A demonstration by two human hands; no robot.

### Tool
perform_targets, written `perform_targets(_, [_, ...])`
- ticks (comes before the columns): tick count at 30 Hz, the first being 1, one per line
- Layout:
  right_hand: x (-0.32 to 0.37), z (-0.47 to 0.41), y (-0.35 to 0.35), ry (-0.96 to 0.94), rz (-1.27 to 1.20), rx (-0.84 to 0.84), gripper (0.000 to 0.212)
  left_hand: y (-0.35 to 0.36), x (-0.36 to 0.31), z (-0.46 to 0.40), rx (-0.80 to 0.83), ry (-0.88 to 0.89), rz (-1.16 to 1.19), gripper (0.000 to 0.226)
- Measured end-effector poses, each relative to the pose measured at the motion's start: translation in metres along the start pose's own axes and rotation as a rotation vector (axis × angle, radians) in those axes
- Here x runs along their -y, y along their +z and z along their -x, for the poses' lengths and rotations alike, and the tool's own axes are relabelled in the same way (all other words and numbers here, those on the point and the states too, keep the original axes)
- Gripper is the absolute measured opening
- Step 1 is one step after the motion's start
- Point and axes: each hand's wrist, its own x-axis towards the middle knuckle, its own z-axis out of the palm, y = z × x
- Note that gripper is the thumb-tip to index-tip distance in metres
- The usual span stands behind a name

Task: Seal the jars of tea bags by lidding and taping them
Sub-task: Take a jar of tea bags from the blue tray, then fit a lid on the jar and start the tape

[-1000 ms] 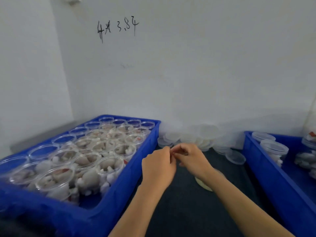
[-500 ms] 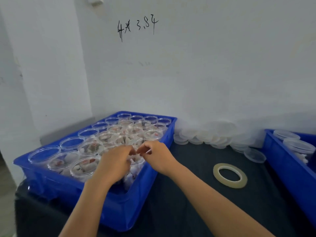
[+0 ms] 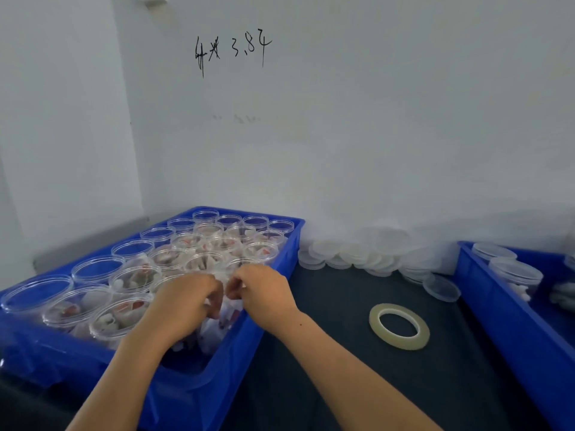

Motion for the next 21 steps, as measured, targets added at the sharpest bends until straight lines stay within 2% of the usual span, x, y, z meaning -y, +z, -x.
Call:
perform_targets(4, [-0.002,0.003,-0.032,-0.022,-0.137,-0.175,0.013,-0.032,-0.019,-0.003,-0.218,0.123,-0.098,0.018])
perform_targets(8, [-0.012,0.016,-0.07,0.017,-0.304,-0.339,0.014,-0.058,-0.051,-0.007,-0.406,0.237,0.028,0.028])
perform_targets(11, [-0.03,0.031,-0.097,0.023,-0.337,-0.418,0.021,-0.05,-0.079,-0.016,-0.507,0.291,0.167,0.022])
perform_targets(15, [-0.07,0.05,-0.111,0.141,-0.208,-0.383,0.019,-0.002,-0.126,-0.037,-0.39,0.219,0.438,0.029])
perform_targets(18, [-0.104,0.068,-0.097,0.266,-0.149,-0.374,0.016,0.045,-0.169,-0.049,-0.28,0.08,0.758,0.057])
perform_targets(21, [-0.133,0.085,-0.074,0.353,-0.144,-0.415,0.018,0.09,-0.195,-0.062,-0.245,-0.019,1.109,0.09])
